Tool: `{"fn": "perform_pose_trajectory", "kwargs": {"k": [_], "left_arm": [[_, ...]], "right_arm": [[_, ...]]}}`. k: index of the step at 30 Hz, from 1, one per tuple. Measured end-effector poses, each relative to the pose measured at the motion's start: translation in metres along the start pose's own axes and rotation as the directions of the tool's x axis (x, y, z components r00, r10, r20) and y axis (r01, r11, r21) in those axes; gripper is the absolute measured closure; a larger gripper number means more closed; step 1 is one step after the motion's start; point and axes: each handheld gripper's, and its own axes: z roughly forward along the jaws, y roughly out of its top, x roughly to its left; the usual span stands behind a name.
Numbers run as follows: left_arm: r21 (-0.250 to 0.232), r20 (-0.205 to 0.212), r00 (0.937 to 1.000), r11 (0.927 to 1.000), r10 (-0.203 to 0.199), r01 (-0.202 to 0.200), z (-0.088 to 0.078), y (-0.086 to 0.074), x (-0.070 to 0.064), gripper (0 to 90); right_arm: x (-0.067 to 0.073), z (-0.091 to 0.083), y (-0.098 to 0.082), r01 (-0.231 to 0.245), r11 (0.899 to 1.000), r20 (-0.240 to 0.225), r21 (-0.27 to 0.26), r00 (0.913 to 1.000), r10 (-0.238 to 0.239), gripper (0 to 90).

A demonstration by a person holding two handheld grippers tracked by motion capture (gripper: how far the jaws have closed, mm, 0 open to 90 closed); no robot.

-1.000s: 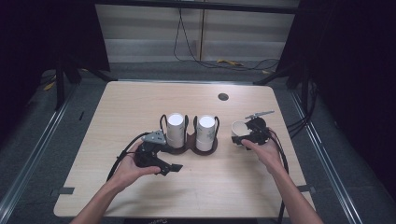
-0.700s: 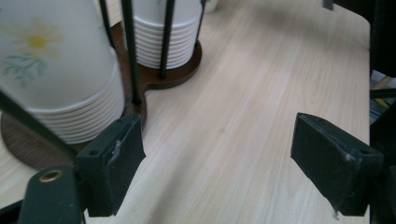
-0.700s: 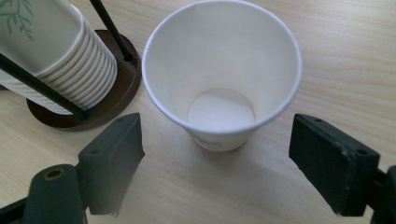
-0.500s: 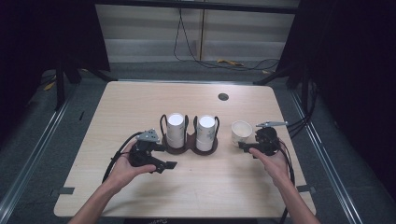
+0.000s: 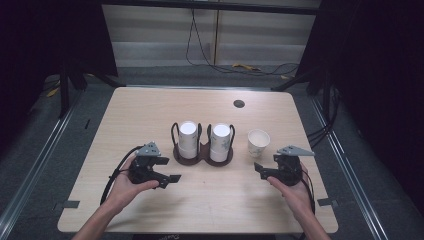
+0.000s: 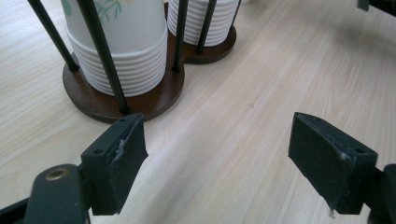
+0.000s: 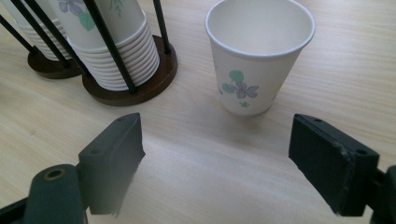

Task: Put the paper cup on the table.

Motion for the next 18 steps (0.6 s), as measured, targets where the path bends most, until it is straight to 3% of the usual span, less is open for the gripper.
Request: {"fn": "perform_pose_trajectory", "kwargs": {"k": [4,6,10,13,18], "left_arm": [[0.001,-0.001,1.0000,1.0000,-0.005,0.005,-0.003,-0.006,-0.002,19.7],[-0.004,-0.031,0.9993,0.9998,-0.019,0.018,-0.006,-0.009,-0.002,20.9],[-0.021,-0.041,0.9981,0.9987,-0.047,0.046,-0.011,-0.017,-0.002,21.2],[-0.017,-0.060,0.9972,0.9989,-0.045,0.044,-0.014,-0.022,-0.003,21.2],[-0.059,-0.054,0.9946,0.9946,-0.089,0.085,-0.017,-0.032,-0.003,21.4]], "right_arm": [[0.007,-0.007,-0.009,-0.008,1.000,-0.012,-0.022,0.9999,0.008,17.6],[0.011,-0.009,-0.013,-0.007,1.000,-0.018,-0.019,0.9998,0.007,17.7],[0.021,-0.014,-0.021,-0.006,1.000,-0.007,-0.020,1.0000,0.006,17.7],[0.028,-0.016,-0.028,0.000,1.000,-0.017,-0.014,0.9999,0.000,17.9],[0.039,-0.018,-0.033,0.016,1.000,-0.037,-0.025,0.9992,-0.017,17.9]]}}
